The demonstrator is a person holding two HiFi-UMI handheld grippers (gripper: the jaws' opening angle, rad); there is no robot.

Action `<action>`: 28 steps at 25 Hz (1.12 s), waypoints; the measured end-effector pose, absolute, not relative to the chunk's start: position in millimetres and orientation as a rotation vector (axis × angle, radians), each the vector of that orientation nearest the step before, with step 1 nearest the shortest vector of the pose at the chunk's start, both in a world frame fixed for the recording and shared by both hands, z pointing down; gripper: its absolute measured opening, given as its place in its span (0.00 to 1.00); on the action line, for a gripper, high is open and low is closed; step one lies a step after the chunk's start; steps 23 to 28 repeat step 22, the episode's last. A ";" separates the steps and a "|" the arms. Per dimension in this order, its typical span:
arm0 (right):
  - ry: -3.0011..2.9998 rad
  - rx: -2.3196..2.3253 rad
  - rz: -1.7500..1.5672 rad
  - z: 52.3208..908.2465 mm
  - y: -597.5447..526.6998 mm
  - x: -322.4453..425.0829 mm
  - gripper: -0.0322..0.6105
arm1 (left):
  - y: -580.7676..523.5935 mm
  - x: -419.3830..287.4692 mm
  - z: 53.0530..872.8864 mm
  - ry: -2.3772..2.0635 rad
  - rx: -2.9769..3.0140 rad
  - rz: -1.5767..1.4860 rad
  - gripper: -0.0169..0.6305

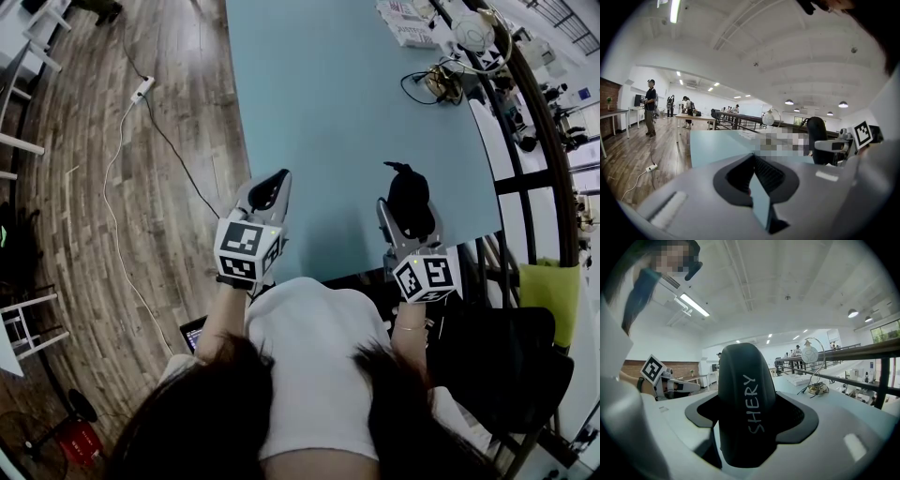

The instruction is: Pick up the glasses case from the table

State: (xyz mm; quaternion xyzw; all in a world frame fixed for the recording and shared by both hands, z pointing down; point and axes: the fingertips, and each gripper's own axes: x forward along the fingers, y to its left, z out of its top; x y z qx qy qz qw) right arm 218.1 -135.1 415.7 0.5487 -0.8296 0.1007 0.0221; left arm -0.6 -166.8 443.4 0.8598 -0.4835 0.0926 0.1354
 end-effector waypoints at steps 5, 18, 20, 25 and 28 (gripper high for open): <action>-2.569 1.717 0.313 415.1 -135.4 224.2 0.58 | -166.6 -1.8 445.1 -1.406 2.487 0.275 0.11; -2.559 1.737 0.332 418.5 -137.1 231.0 0.58 | -169.9 -11.9 446.9 -1.428 2.461 0.279 0.11; -2.559 1.729 0.339 420.6 -137.1 229.5 0.58 | -170.0 -11.8 448.3 -1.428 2.458 0.283 0.11; -2.558 1.724 0.349 423.1 -136.7 228.1 0.58 | -169.9 -11.7 449.8 -1.427 2.454 0.286 0.11; -2.558 1.724 0.349 423.1 -136.7 228.1 0.58 | -169.9 -11.7 449.8 -1.427 2.454 0.286 0.11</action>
